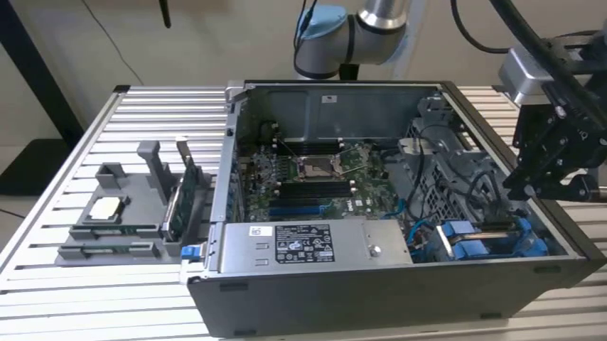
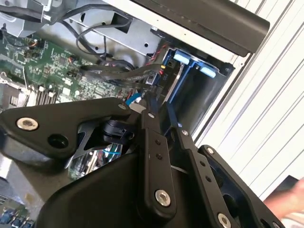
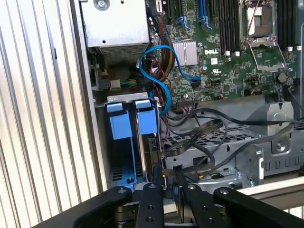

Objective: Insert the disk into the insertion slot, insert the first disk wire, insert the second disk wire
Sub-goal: 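Insert the second disk wire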

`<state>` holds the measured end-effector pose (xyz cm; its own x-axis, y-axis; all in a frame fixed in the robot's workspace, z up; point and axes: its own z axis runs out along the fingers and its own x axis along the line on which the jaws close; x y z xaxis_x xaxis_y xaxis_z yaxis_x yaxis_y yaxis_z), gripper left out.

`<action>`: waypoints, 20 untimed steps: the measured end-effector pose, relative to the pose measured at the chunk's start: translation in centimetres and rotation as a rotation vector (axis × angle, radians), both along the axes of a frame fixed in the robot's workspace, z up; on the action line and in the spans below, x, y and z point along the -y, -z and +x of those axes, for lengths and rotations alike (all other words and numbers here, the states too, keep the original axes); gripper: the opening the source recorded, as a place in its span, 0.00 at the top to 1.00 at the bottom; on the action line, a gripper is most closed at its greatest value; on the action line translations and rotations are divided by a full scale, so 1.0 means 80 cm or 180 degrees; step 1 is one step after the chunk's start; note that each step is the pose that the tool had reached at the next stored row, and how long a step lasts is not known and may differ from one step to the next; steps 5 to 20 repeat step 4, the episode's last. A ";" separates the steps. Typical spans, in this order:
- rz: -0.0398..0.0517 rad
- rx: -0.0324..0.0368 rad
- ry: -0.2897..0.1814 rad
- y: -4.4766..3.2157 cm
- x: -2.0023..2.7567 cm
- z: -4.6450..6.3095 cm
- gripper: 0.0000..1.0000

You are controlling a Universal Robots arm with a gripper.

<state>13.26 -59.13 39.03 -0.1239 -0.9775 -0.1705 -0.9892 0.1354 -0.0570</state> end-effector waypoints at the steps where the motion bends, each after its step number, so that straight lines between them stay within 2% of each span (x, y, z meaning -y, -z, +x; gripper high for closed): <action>1: -0.0001 0.0000 0.0000 -0.0002 -0.0001 0.000 0.76; 20: -0.0001 0.0000 0.0000 -0.0002 0.0000 0.000 0.76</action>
